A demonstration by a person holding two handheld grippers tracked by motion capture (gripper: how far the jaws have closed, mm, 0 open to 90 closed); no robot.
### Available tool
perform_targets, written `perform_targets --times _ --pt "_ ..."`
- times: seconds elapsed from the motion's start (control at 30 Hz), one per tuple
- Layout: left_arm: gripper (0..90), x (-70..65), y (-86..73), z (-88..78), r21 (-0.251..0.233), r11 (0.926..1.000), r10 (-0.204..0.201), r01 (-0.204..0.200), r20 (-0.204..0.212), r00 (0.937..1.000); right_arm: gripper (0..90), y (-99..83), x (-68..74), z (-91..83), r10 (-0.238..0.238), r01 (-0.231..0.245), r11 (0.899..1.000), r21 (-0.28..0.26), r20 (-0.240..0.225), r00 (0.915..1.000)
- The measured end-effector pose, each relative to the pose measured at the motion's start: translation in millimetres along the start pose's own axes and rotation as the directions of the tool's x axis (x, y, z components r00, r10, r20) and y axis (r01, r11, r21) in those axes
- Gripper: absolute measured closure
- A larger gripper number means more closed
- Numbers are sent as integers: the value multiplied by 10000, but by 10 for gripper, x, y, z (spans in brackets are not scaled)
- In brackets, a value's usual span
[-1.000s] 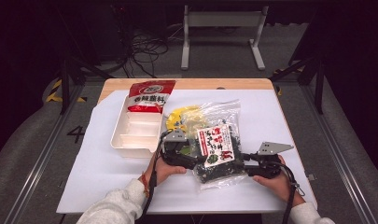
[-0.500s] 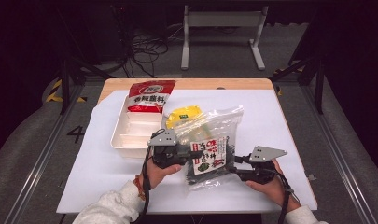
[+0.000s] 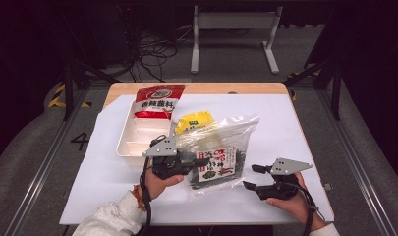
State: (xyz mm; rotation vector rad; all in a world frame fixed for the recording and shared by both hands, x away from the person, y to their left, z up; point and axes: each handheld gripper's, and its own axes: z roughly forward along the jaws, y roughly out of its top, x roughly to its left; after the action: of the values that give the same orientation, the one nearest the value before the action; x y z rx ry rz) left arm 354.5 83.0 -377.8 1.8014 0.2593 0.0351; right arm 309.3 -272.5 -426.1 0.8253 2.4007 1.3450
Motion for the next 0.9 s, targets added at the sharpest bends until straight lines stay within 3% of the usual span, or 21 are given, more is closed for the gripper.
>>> perform_targets --times 0.13,0.53,0.73,0.83,0.9 --pt "799 -9 44 -72 -28 9997 247 -247 -226 9994 291 -75 -10 -60 171 -179 9996 221 386 9991" --pt "798 -28 209 -397 -352 9949 917 -948 -825 9924 288 -101 -36 -67 384 -394 9991 186 493 9980" --pt "797 34 299 -644 -478 9895 1274 -1365 -1585 9791 286 -127 -19 -28 406 -420 9987 303 435 9982" --pt "797 132 336 -785 -452 9860 1475 -1604 -2117 9661 285 -154 -10 -22 431 -447 9983 363 452 9980" --pt "797 205 354 -887 -591 9854 1419 -1597 -2330 9621 282 -184 -6 -18 423 -442 9980 454 433 9982"
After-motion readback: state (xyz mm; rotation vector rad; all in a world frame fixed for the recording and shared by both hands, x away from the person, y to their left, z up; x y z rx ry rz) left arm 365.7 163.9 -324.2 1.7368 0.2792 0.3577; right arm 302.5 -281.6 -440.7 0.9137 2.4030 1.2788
